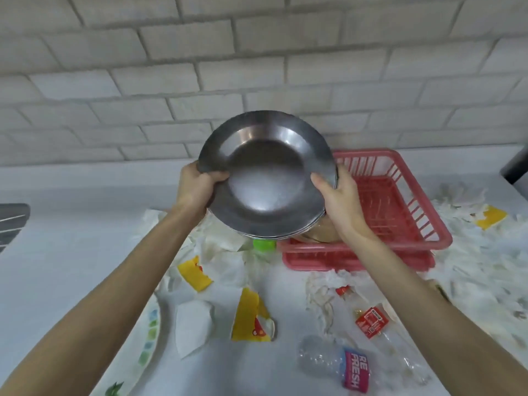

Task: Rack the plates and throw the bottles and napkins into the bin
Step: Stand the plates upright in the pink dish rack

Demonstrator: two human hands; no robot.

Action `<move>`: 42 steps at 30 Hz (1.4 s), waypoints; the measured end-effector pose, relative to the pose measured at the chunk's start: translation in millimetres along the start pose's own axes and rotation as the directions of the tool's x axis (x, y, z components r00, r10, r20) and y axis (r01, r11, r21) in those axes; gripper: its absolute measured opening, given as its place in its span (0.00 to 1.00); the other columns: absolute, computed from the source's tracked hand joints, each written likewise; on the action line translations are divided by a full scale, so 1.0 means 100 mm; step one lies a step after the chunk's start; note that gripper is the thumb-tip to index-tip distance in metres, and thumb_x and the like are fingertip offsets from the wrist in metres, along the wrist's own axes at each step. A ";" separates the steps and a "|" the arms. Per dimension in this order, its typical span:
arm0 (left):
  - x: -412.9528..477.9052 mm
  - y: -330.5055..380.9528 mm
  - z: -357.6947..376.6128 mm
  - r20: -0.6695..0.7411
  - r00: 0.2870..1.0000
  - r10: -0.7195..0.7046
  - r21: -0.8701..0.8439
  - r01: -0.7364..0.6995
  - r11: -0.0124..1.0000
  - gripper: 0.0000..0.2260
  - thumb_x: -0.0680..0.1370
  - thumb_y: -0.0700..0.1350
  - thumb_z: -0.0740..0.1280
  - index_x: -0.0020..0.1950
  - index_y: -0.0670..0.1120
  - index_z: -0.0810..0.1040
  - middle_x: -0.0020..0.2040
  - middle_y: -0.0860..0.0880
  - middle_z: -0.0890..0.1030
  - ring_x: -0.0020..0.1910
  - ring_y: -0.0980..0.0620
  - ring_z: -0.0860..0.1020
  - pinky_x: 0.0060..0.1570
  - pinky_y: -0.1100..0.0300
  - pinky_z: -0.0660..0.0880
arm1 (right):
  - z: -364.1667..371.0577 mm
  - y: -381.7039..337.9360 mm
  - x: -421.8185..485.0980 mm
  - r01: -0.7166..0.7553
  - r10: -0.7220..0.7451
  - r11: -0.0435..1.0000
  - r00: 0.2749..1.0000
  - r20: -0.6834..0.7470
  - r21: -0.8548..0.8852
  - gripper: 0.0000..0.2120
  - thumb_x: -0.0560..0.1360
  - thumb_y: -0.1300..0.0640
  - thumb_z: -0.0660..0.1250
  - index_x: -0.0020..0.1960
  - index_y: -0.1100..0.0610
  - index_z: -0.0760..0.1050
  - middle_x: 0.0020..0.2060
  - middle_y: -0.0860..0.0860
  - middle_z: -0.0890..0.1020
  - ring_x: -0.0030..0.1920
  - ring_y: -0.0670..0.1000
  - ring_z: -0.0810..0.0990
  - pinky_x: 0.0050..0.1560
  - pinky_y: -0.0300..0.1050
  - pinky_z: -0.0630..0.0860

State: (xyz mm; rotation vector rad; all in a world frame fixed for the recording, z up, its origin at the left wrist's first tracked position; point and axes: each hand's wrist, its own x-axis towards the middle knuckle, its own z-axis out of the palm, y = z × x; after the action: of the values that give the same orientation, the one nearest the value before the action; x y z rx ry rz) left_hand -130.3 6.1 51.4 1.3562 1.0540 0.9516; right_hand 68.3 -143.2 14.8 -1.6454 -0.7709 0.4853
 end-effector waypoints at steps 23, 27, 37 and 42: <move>-1.46 -1.59 -3.43 -0.157 0.980 -0.126 0.236 0.161 0.958 0.26 0.67 0.45 0.68 0.64 0.59 0.73 0.53 0.66 0.80 0.49 0.66 0.79 0.45 0.62 0.74 | 2.59 0.23 -2.45 -0.265 0.325 0.946 0.811 0.486 -0.189 0.23 0.77 0.61 0.65 0.69 0.49 0.66 0.54 0.43 0.80 0.50 0.44 0.82 0.43 0.36 0.78; -1.38 -1.74 -3.69 -0.084 0.988 -0.132 0.368 0.153 0.917 0.29 0.66 0.45 0.65 0.66 0.62 0.68 0.52 0.75 0.76 0.52 0.72 0.75 0.46 0.66 0.71 | 2.84 0.22 -2.57 -0.280 0.428 0.895 0.755 0.496 -0.346 0.19 0.77 0.59 0.63 0.66 0.52 0.64 0.42 0.55 0.80 0.24 0.47 0.77 0.25 0.43 0.73; -1.20 -2.00 -3.89 0.094 0.993 0.067 0.544 -0.107 0.832 0.20 0.67 0.43 0.64 0.58 0.55 0.72 0.47 0.63 0.79 0.48 0.59 0.77 0.47 0.47 0.76 | 3.10 0.28 -2.59 -0.082 0.494 0.695 0.777 0.391 -0.714 0.20 0.77 0.54 0.61 0.66 0.56 0.62 0.37 0.52 0.77 0.30 0.53 0.73 0.33 0.44 0.71; -1.25 -2.17 -3.95 0.124 0.990 0.071 0.568 -0.129 0.813 0.27 0.70 0.47 0.62 0.69 0.51 0.67 0.62 0.67 0.70 0.64 0.64 0.64 0.62 0.48 0.65 | 3.14 0.21 -2.57 0.024 0.547 0.539 0.750 0.372 -0.842 0.18 0.79 0.49 0.60 0.64 0.58 0.63 0.41 0.50 0.72 0.41 0.55 0.72 0.40 0.46 0.67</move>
State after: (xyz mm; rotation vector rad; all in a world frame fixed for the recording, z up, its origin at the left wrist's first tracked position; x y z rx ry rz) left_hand -558.1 -7.5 -137.8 1.9546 1.2624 0.6456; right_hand -320.1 -110.6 -98.8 -2.5744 -1.3561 1.0442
